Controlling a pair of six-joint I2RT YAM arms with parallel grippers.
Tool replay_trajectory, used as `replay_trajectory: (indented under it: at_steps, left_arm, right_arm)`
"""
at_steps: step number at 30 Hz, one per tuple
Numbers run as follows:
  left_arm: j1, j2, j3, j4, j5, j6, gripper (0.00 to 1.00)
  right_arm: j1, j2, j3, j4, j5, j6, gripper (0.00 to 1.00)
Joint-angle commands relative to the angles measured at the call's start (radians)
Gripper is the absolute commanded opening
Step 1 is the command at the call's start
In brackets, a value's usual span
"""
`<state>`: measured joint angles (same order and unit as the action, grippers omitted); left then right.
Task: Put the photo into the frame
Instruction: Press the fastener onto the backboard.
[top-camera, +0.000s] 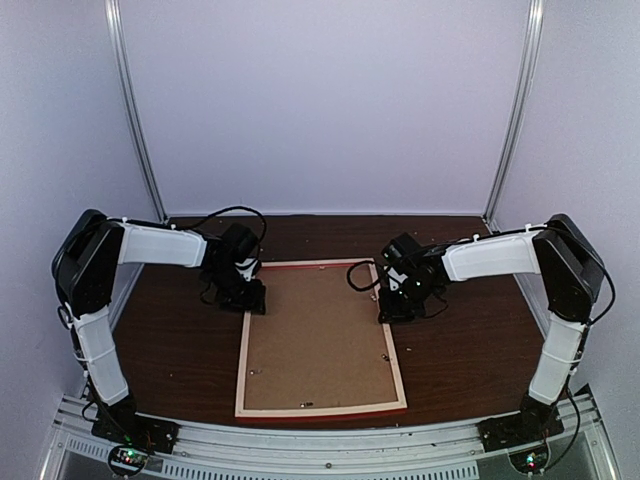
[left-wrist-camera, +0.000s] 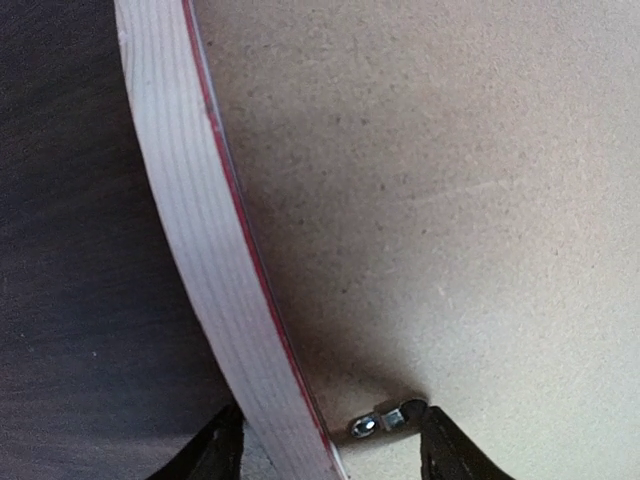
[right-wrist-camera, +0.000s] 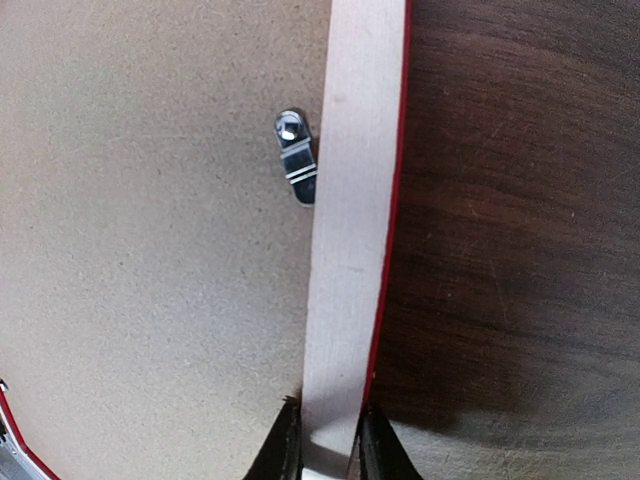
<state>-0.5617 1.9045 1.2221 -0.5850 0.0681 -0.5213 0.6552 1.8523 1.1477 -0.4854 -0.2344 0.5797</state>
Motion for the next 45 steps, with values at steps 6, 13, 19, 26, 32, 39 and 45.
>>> replay_trajectory:
  at_steps: [6, 13, 19, 26, 32, 39, 45]
  left_arm:
    - [0.029, 0.062, 0.001, 0.08, -0.045, -0.023, 0.52]
    - [0.031, 0.073, -0.005, 0.091, -0.03, -0.034, 0.45]
    - [0.031, 0.049, -0.043, 0.092, -0.002, -0.051, 0.43]
    - [0.031, 0.017, -0.097, 0.099, 0.032, -0.072, 0.36]
    - [0.031, -0.02, -0.125, 0.096, 0.052, -0.075, 0.29]
    - [0.031, -0.073, -0.125, 0.107, 0.101, -0.079, 0.3]
    - [0.031, -0.065, -0.11, 0.105, 0.11, -0.081, 0.42]
  right_arm:
    - [0.003, 0.045, -0.026, 0.013, 0.004, -0.031, 0.17]
    - [0.002, 0.048, -0.028, 0.014, 0.0, -0.034, 0.17]
    - [0.002, 0.051, -0.028, 0.017, -0.003, -0.034, 0.16]
    - [0.002, 0.062, -0.026, 0.025, -0.012, -0.034, 0.16]
    - [0.001, 0.071, -0.019, 0.029, -0.019, -0.034, 0.16]
    - [0.001, 0.073, -0.008, 0.025, -0.021, -0.036, 0.16]
    - [0.001, 0.076, -0.004, 0.024, -0.026, -0.036, 0.16]
